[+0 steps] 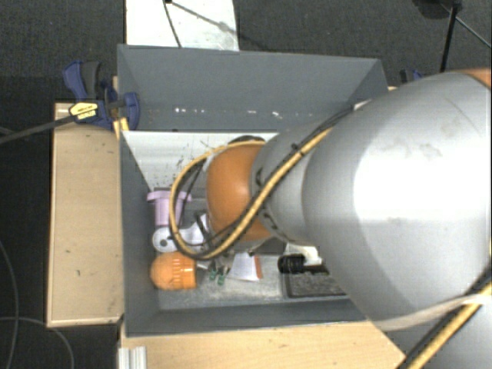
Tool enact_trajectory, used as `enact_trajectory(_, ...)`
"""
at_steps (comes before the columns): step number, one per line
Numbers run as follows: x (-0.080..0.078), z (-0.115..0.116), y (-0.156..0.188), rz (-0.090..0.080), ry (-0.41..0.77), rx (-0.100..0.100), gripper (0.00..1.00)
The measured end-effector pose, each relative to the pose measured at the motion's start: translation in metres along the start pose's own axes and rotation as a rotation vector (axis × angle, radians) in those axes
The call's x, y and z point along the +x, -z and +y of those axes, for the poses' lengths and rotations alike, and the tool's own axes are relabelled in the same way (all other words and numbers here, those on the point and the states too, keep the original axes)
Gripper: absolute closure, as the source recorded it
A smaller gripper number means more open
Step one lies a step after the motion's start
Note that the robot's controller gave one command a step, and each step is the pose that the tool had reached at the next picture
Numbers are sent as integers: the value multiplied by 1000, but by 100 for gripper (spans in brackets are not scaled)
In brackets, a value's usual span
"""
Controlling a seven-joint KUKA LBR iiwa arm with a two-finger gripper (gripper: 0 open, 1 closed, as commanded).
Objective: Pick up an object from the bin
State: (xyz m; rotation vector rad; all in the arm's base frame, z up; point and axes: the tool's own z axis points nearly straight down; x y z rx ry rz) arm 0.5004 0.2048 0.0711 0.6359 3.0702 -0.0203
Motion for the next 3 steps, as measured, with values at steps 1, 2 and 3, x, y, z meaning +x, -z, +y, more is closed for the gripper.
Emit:
enact_trajectory(1, 0, 0, 0, 0, 0, 0, 100)
enact_trajectory(2, 0, -1, 3, 2, -1, 1, 100)
enact_trajectory(3, 2, -1, 22, 8, -1, -1, 100)
